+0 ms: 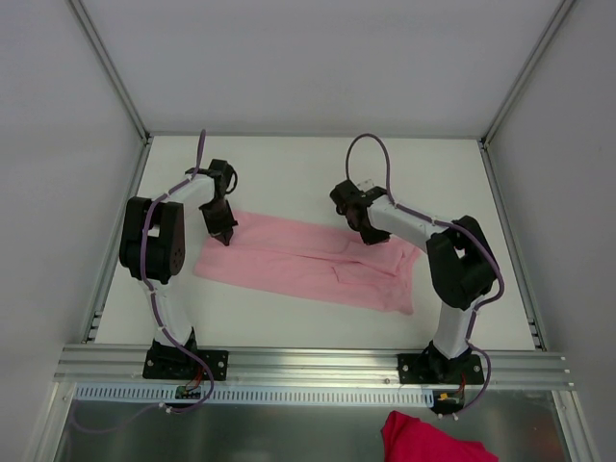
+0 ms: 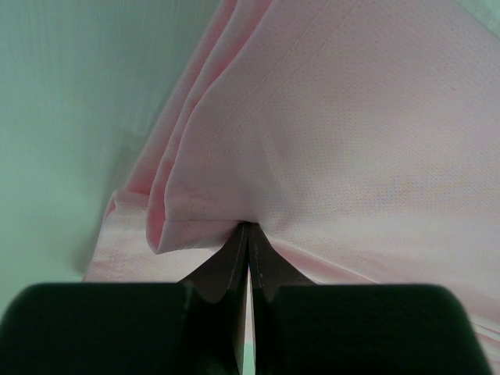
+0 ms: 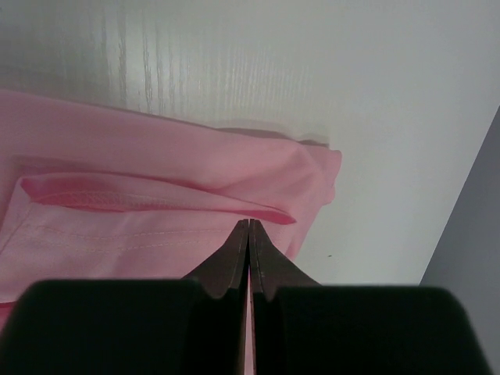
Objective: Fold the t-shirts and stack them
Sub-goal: Fold the other side of the tshirt into a rectangle
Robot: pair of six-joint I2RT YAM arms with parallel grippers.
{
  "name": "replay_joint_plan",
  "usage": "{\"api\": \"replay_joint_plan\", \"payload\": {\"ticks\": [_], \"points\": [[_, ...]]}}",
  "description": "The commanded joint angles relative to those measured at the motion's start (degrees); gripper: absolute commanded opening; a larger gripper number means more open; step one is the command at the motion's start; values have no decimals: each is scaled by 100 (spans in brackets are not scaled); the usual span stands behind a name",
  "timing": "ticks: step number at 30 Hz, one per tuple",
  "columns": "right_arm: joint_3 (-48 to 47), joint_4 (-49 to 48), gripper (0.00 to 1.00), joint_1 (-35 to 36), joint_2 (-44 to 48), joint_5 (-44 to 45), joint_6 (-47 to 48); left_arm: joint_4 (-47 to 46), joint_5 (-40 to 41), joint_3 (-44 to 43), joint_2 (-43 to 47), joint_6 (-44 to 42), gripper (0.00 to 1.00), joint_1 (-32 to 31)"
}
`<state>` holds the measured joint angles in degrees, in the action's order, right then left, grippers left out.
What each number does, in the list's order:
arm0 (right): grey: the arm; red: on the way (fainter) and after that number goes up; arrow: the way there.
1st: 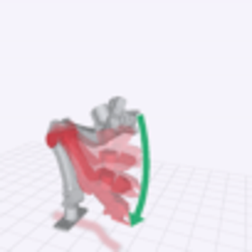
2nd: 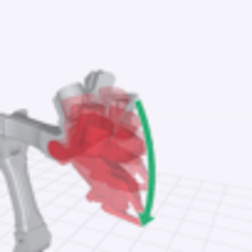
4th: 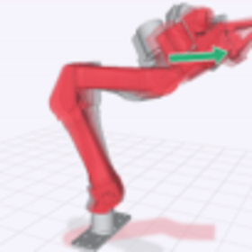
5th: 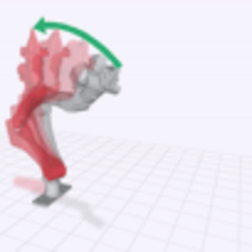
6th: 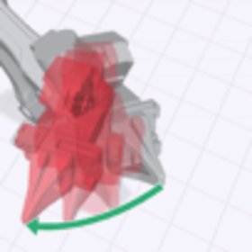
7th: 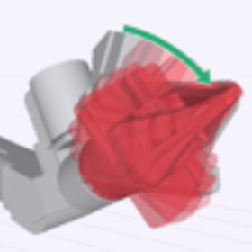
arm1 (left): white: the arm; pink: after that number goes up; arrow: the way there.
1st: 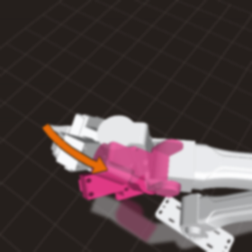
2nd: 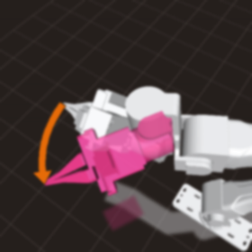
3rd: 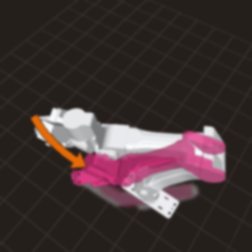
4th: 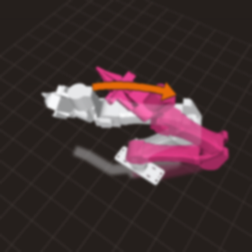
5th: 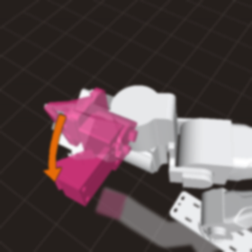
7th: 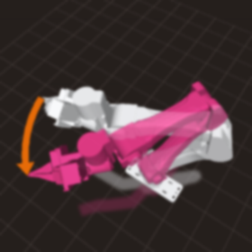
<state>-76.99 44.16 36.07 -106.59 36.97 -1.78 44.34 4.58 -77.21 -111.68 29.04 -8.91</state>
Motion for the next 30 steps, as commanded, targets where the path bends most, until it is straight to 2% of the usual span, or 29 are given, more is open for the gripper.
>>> {"api": "replay_joint_plan", "payload": {"ticks": [1,3,4,5,6,7,9,10,11,13,18,20,21,22,23,25,26,27,28,29,30], "points": [[227,225,1,-30,-29,-180,-305,110,43,-180,67,-56,0,64],[342,172,1,-30,-29,-251,-349,128,26,-215,67,-91,2,64],[395,128,4,-30,-12,-339,-349,119,-1,-216,85,-100,13,64],[500,6,21,-30,15,-374,-332,84,-36,-198,120,-109,29,64],[544,-74,27,-22,85,-410,-245,-12,-114,-198,163,-126,50,64],[571,-144,31,-22,164,-488,-192,-48,-141,-207,242,-118,60,64],[475,-233,47,-30,322,-498,-60,-179,-220,-277,313,-126,83,64],[422,-233,53,-22,366,-463,54,-188,-264,-321,357,-109,89,73],[309,-206,62,-30,436,-437,90,-215,-282,-399,375,-91,93,65],[211,-93,74,-30,524,-358,134,-285,-395,-479,427,-47,94,64],[219,163,76,-13,1156,-453,108,-355,-440,-663,541,5,94,64],[237,364,65,-13,1341,-524,-6,-347,-536,-813,559,-3,94,64],[281,409,49,-4,1499,-672,-41,-338,-607,-874,568,-3,94,64],[307,479,17,5,1561,-752,-102,-399,-660,-962,559,-3,92,56],[334,497,4,40,1623,-822,-208,-443,-799,-980,568,-12,91,56],[439,567,1,84,1676,-946,-314,-505,-932,-1041,498,-3,86,56],[500,550,1,136,1667,-964,-401,-540,-1124,-1050,446,-12,66,47],[597,541,1,163,1633,-1007,-437,-549,-1161,-1024,323,-3,52,47],[650,532,1,215,1623,-1034,-489,-610,-1187,-989,270,5,21,21],[694,497,1,251,1615,-1121,-542,-645,-1283,-945,182,14,9,12],[746,445,1,277,1615,-1192,-560,-672,-1310,-875,138,23,0,3]]}}
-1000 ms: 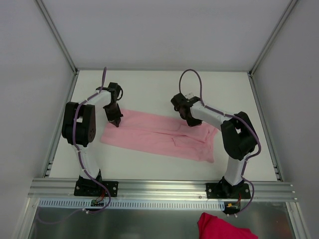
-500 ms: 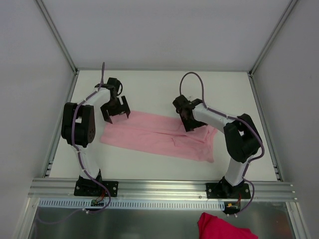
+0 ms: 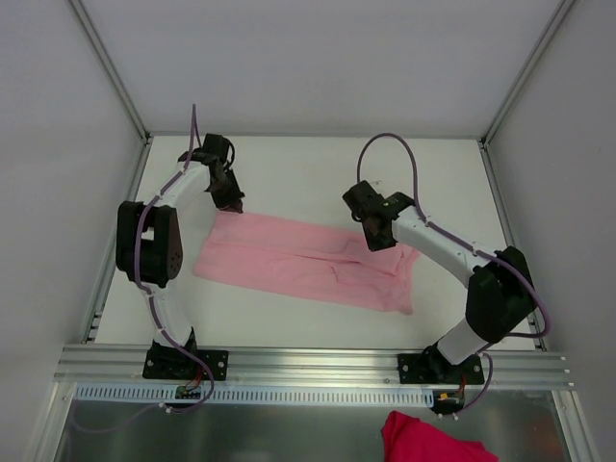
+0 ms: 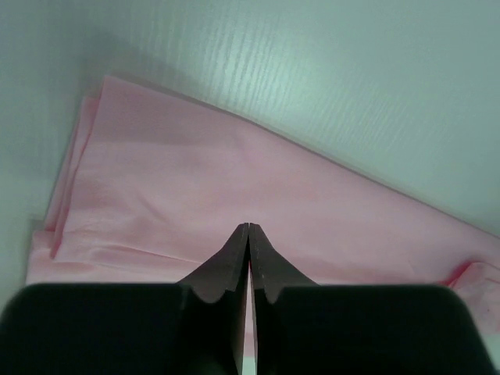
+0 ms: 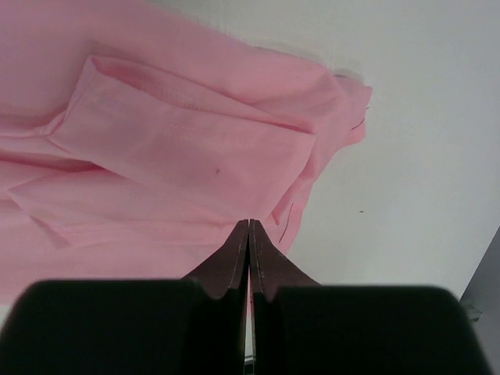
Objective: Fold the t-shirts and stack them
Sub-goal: Fold the other side of the tshirt into a rectangle
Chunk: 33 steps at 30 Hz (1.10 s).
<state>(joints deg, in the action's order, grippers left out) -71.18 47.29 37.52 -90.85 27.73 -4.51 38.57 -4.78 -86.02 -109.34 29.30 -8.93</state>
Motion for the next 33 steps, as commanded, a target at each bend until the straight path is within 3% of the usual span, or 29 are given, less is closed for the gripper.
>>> {"api": "replay_joint_plan", "payload": {"ticks": [1,8,15,21,29,33], "points": [[279,79,1,177,32,-346,-296,-121,-410,50,-122,6,0,-30],[736,-368,1,247,-144,-1206,-401,-165,-314,225,-448,-82,0,-136],[851,-457,1,335,-609,-1507,-375,-113,-32,498,-439,-196,0,-144],[1176,-1177,1,379,-987,-1814,-340,10,205,586,-369,-223,0,-144],[896,-1450,1,405,-1637,-1797,-278,195,442,700,-281,-276,0,-144],[282,-1031,1,397,-1962,-1411,-112,318,442,779,-193,-249,0,-136]]}}
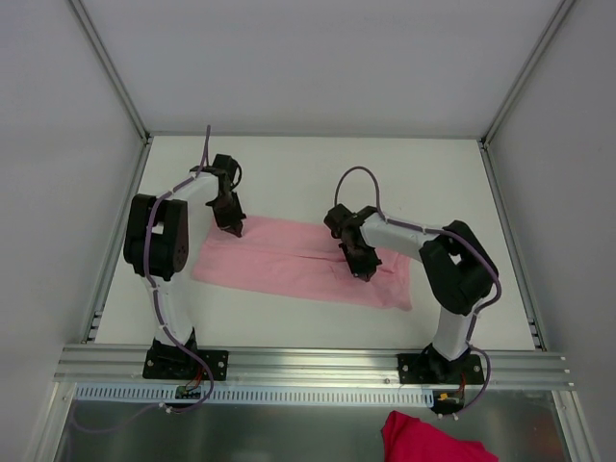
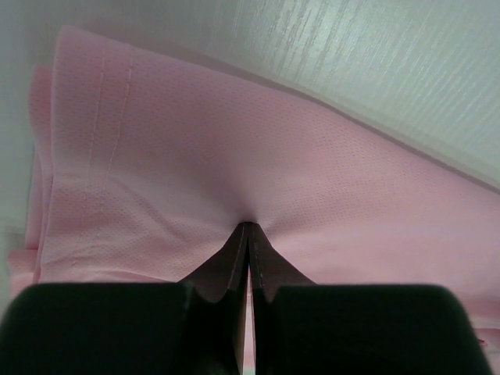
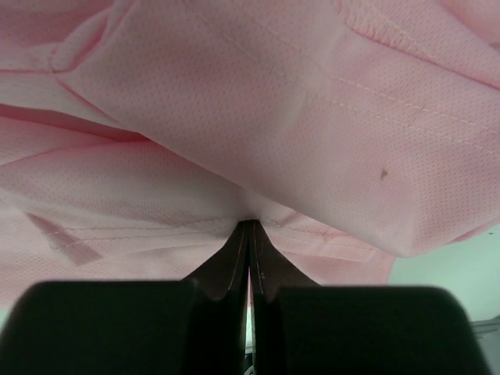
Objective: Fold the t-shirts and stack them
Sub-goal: Fold the other side of the tshirt into a rectangle, then rotate the tshirt 90 degrees
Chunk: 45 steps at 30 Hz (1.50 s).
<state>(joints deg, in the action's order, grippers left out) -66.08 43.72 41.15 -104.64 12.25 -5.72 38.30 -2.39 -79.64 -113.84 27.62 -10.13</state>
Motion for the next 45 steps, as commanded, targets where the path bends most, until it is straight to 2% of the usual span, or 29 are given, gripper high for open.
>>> {"api": "replay_joint_plan", "payload": {"ticks": [1,8,26,29,33,38,45], "points": [[-412,-550,1,-1,-645,242,70,370,343,167,283,-20,0,-24],[-2195,223,1,-300,-1207,322,281,520,318,632,767,244,0,-50],[-3964,1129,1,-889,-2139,586,861,757,283,1073,1531,192,0,-165],[-4149,1366,1,-915,-2148,313,1011,714,301,1126,1576,183,0,-165],[-3964,1200,1,-942,-2095,567,1107,687,257,1134,1523,174,0,-165],[-4483,1630,1,-986,-2307,691,1248,722,397,1126,1523,156,0,-165],[-4090,1658,1,-986,-1886,279,968,450,406,1135,1146,86,0,-165]]}}
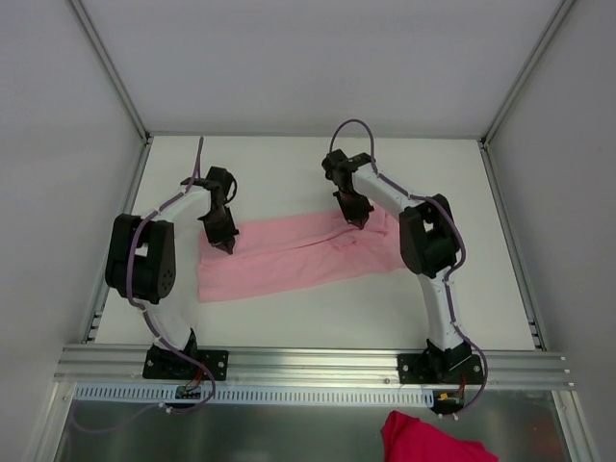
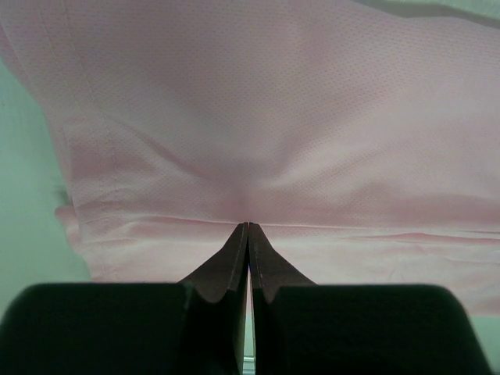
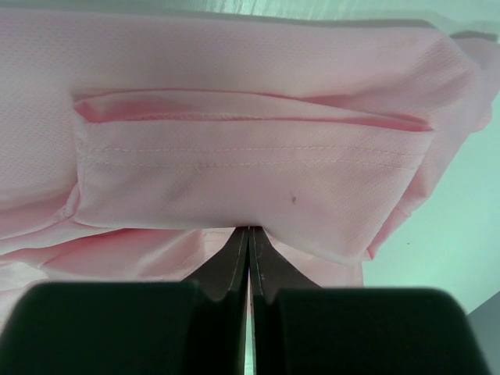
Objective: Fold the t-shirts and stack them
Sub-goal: Rotate the tshirt 90 degrees
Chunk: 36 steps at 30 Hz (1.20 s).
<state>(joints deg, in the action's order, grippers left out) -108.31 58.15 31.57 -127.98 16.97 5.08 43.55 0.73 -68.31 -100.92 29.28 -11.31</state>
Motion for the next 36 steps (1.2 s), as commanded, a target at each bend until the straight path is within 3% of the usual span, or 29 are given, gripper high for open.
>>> {"api": "replay_joint_plan", "payload": {"ticks": [1,6,19,31,36], "points": [[274,145,1,-28,528,-238,-147,-101,94,-6,-216,-63,0,-47],[723,-58,1,-20,582,-282,-174,-154,-12,-129,-533,-10,0,-47],[522,-444,1,-20,186,-580,-218,136,-214,-130,-797,-28,0,-99],[829,-1138,1,-20,45,-730,-192,101,-442,11,-569,210,0,-205],[453,-1175,1,-37,-121,-660,-183,92,-530,107,-499,289,0,-284]]}}
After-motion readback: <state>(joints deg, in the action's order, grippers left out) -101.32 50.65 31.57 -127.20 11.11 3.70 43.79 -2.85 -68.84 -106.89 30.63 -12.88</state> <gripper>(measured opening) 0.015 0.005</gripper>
